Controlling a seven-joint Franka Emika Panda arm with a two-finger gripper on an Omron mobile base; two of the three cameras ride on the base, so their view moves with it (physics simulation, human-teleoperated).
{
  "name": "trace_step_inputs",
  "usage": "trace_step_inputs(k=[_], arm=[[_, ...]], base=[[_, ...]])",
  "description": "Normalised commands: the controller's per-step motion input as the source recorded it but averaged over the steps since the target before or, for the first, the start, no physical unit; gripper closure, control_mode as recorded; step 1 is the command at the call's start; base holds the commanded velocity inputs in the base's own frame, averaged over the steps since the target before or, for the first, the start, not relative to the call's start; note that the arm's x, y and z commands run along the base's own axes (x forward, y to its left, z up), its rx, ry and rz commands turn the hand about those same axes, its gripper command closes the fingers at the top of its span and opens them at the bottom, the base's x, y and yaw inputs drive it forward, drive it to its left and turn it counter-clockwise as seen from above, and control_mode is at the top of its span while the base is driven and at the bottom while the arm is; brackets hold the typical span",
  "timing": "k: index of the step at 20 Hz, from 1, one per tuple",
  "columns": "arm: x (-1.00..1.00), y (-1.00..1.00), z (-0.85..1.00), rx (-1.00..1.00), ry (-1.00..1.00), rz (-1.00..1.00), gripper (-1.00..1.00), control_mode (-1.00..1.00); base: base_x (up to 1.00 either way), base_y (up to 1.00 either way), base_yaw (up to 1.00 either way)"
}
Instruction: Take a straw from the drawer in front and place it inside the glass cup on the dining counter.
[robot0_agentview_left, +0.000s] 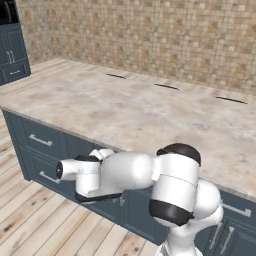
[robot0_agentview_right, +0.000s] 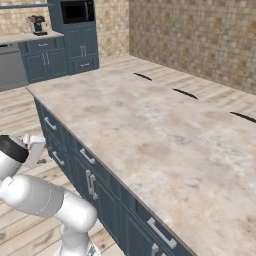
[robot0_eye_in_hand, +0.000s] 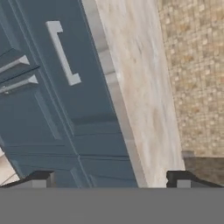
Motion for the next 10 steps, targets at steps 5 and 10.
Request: trace_step_inputs(k=[5, 10], arm=[[0.4, 0.0, -0.49, -0.19, -0.07, 0.0, -1.0, -1.0], [0.39, 0.0, -0.4, -0.19, 0.0, -0.03, -1.0, -1.0]], base=[[0.0, 0.0, 0.0], [0.0, 0.0, 0.0]])
